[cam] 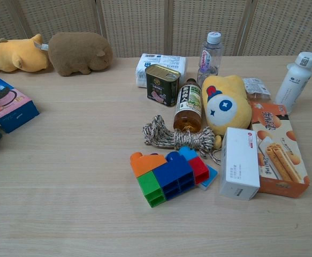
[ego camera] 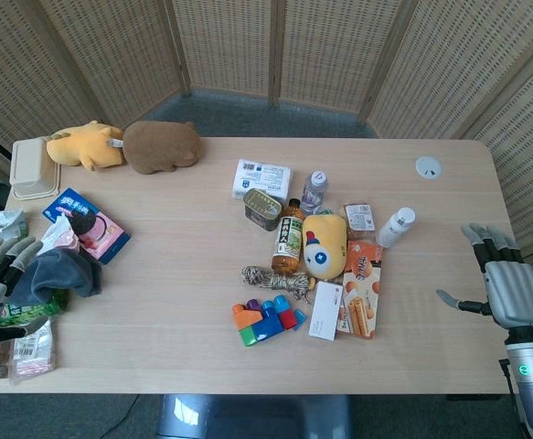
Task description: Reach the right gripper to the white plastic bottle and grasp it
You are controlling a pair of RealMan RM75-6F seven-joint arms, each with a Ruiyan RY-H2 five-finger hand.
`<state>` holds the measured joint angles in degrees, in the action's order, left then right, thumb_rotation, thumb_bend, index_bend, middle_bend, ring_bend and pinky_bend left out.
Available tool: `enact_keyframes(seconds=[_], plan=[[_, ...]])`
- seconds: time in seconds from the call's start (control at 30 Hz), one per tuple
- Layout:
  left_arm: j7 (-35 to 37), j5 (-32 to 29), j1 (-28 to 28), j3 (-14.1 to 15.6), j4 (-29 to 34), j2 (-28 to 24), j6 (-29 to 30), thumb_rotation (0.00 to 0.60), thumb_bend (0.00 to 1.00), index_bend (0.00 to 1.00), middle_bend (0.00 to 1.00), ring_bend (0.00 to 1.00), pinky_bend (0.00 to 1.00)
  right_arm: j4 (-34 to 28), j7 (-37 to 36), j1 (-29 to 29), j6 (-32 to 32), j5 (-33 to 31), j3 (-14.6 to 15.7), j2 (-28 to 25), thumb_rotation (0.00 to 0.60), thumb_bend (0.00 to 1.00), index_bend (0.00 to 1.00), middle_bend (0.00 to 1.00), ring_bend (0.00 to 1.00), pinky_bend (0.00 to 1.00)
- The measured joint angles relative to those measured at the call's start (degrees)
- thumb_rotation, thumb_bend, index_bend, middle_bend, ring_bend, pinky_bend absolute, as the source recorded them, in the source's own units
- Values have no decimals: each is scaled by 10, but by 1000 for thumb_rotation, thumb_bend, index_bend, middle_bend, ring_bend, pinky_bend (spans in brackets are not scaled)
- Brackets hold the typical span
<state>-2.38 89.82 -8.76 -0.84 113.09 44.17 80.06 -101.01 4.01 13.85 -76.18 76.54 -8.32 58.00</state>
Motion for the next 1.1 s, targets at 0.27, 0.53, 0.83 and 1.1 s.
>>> enact_keyframes(seconds=[0.27, 0.53, 0.83, 1.1], plan=[[-6, 1, 0, 2, 3, 1, -2, 600, 0, 0, 0, 0, 0, 4, -13, 0, 5, 1, 1, 5, 426, 146, 0, 0, 0, 0], [-3, 1, -5, -2, 5, -1, -6, 600, 0, 0, 0, 0, 0, 27, -45, 7, 14, -2, -6, 15, 427, 146, 0, 0, 0, 0], [-18, -3, -5, -1, 15, -4, -7, 600, 0, 0, 0, 0, 0, 148, -151, 53, 77, -10, -27, 78, 428, 143, 0, 0, 0, 0], [-39, -7, -5, -1, 35, -13, -8, 600, 0, 0, 0, 0, 0, 283, -219, 106, 140, -22, -49, 146, 430, 116, 0, 0, 0, 0]])
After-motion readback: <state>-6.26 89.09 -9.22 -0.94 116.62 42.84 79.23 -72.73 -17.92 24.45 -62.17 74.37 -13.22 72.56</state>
